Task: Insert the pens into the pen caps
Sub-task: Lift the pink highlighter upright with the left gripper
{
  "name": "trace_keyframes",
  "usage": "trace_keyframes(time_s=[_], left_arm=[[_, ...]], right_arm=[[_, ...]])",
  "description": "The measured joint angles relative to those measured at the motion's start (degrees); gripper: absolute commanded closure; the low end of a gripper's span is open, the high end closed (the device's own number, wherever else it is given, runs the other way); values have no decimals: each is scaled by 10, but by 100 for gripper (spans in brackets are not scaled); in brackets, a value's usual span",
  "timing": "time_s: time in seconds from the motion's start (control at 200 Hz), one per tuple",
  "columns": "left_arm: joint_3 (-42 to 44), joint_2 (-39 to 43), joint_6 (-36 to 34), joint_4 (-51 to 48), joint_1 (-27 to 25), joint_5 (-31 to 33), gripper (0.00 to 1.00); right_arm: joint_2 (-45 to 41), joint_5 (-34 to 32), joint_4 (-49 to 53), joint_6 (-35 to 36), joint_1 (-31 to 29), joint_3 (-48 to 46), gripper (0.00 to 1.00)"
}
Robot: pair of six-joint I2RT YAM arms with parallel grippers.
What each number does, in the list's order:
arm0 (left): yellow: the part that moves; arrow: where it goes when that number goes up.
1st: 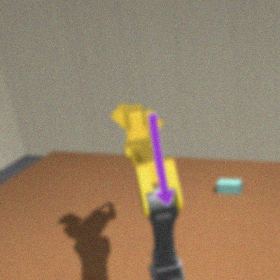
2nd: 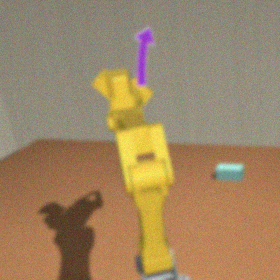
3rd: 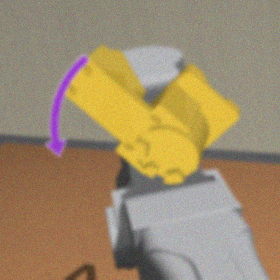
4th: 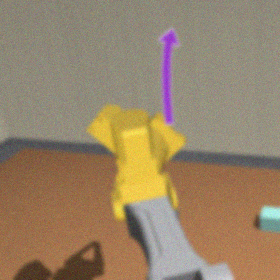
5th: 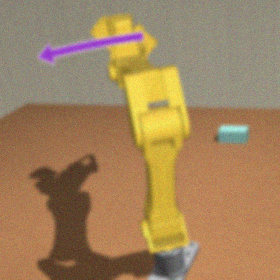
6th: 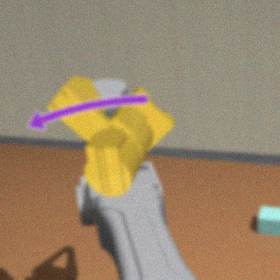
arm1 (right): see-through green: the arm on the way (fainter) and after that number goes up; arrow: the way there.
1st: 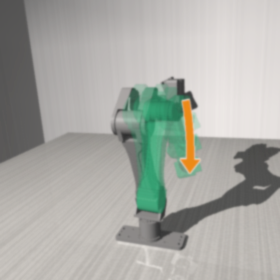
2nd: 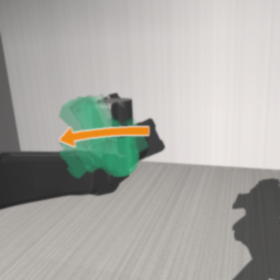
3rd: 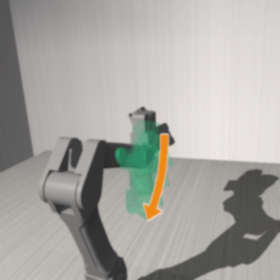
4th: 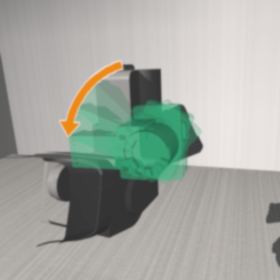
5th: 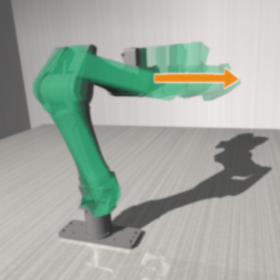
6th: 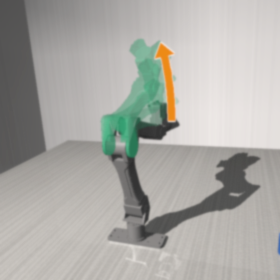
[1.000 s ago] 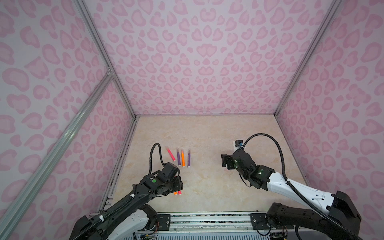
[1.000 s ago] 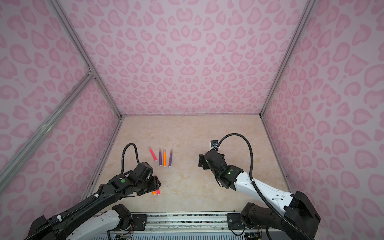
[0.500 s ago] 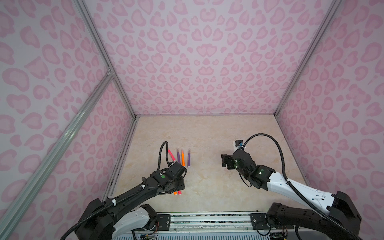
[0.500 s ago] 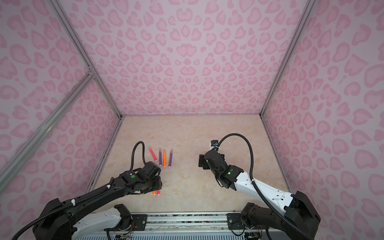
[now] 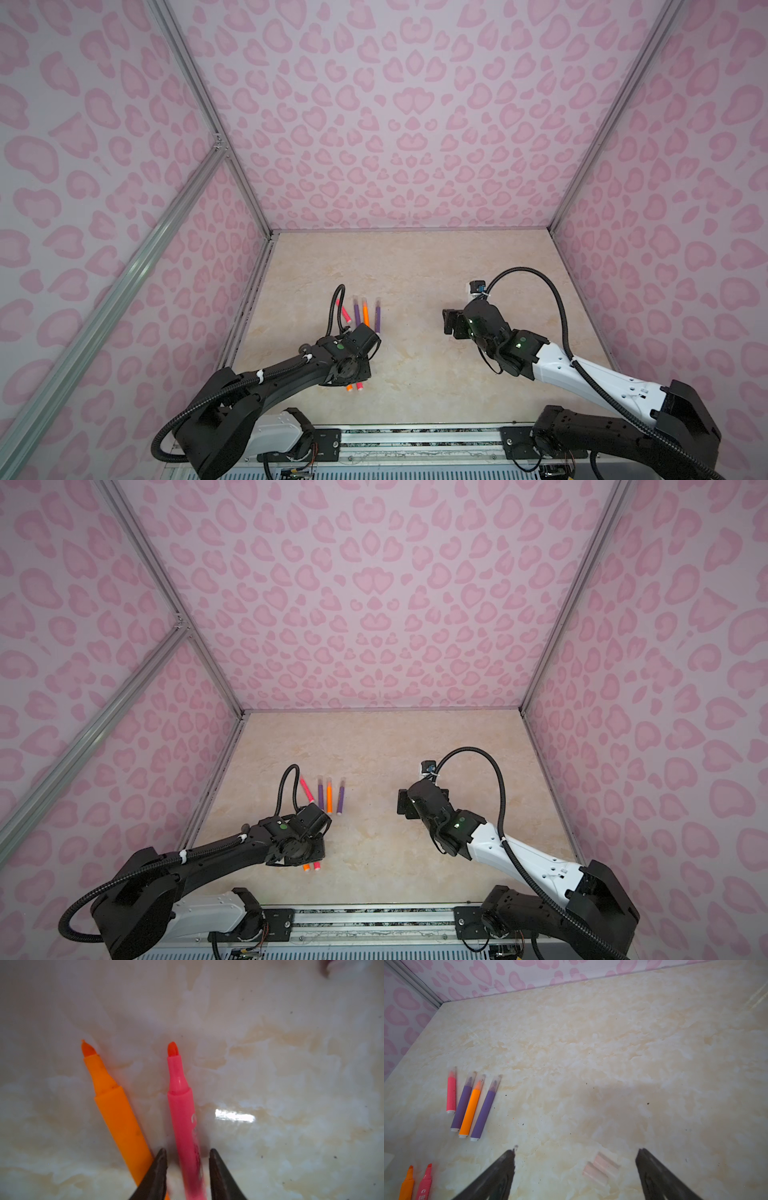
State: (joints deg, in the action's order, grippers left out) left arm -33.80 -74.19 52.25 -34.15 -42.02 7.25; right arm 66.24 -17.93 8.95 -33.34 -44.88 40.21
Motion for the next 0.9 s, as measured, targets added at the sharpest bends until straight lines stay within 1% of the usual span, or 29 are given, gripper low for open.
trace_keyframes(time_s=[0.245, 0.4, 0.47, 0.555, 0.69, 0.795, 0.855, 0.9], left_arm=[[-13, -24, -4, 0, -4, 18, 98], [-22, -28, -10, 0, -4, 19, 98], [-41, -28, -18, -10, -4, 12, 97], [-90, -22, -45, -17, -4, 9, 97], [-213, -10, -108, -11, -4, -4, 97], [-283, -11, -162, 37, -4, -19, 97], [-291, -15, -190, 88, -5, -35, 97], [-282, -20, -209, 135, -6, -51, 97]], right_arm=[[0, 0, 1, 0, 0, 1, 8], [-1, 0, 1, -1, 1, 1, 9], [-7, 0, -1, -1, 1, -1, 8], [-23, 8, -6, -2, 2, -11, 8], [-61, 29, -27, -1, 2, -36, 5], [-93, 47, -54, -1, 3, -64, 4], [-111, 61, -65, -1, 4, -75, 3], [-126, 76, -79, -1, 4, -82, 3]])
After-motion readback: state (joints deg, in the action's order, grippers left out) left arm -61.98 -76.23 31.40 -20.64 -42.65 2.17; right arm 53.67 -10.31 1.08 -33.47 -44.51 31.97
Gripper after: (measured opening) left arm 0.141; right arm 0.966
